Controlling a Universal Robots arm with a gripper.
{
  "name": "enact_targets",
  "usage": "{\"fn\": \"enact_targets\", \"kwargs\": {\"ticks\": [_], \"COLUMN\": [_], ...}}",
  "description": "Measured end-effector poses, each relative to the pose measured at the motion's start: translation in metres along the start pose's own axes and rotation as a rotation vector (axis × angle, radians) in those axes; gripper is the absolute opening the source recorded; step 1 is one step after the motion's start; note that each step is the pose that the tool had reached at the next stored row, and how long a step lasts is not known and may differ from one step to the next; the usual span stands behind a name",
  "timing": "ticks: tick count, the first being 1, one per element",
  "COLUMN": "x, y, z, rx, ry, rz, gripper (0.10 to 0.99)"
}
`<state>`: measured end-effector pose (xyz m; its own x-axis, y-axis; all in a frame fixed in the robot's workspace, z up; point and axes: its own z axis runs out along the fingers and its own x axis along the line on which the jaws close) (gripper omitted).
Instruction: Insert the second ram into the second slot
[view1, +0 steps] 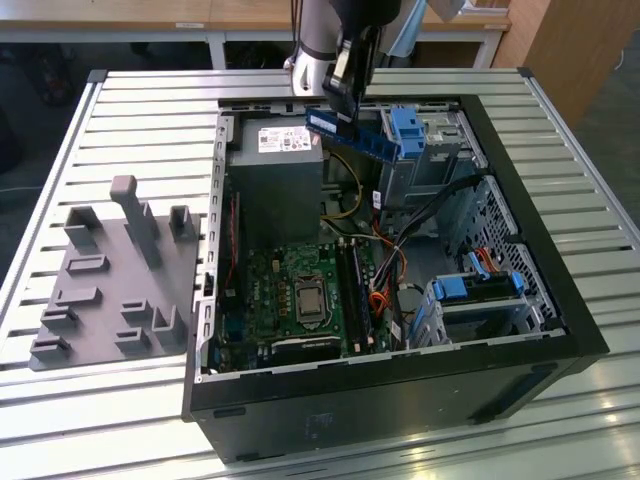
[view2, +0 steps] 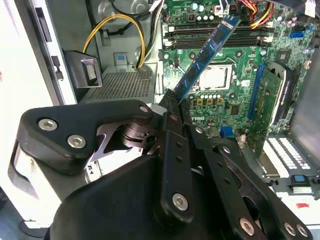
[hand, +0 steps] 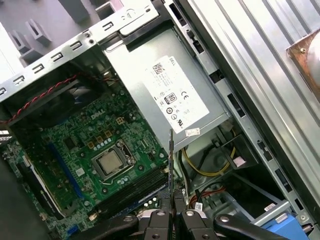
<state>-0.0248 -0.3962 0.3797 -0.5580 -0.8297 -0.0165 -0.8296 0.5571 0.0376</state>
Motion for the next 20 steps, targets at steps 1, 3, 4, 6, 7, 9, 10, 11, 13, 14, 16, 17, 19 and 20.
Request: {"fn": "enact_targets", "kwargs": {"ticks": [1,3,4,6,7,9,10,11,13,14,16,17,19,20], "x": [0.0,0.0,0.0,0.0,0.0001,0.0016,0.0027,0.0043,0.0068,0.008,0.0104,0.0116,0.0141,0.0152], "y": [0.0,0.0,0.0,0.0,0.0,-0.001,-0.0018,-0.0029,-0.0046,-0.0054,-0.007,-0.0078,-0.0095,-0.0102], "z": [0.0,0.0001,0.0001,0.0002,0.0002,0.0001,0.0001,0.0001,0.0,0.0,-0.0001,-0.0001,-0.0001,-0.0002], "rx": [0.0,0.001,0.001,0.001,0.001,0.002,0.002,0.002,0.002,0.002,0.002,0.002,0.002,0.002], "ry": [-0.0003,-0.001,-0.0014,-0.0023,-0.0026,-0.0024,-0.0024,-0.0024,-0.0025,-0.0024,-0.0024,-0.0023,-0.0025,-0.0025], "rz": [0.01,0.031,0.045,0.068,0.076,0.081,0.081,0.081,0.081,0.081,0.081,0.081,0.081,0.081], "gripper": [0.137,0.137,0.137,0.137,0.137,0.137,0.137,0.137,0.137,0.137,0.137,0.137,0.137,0.137]}}
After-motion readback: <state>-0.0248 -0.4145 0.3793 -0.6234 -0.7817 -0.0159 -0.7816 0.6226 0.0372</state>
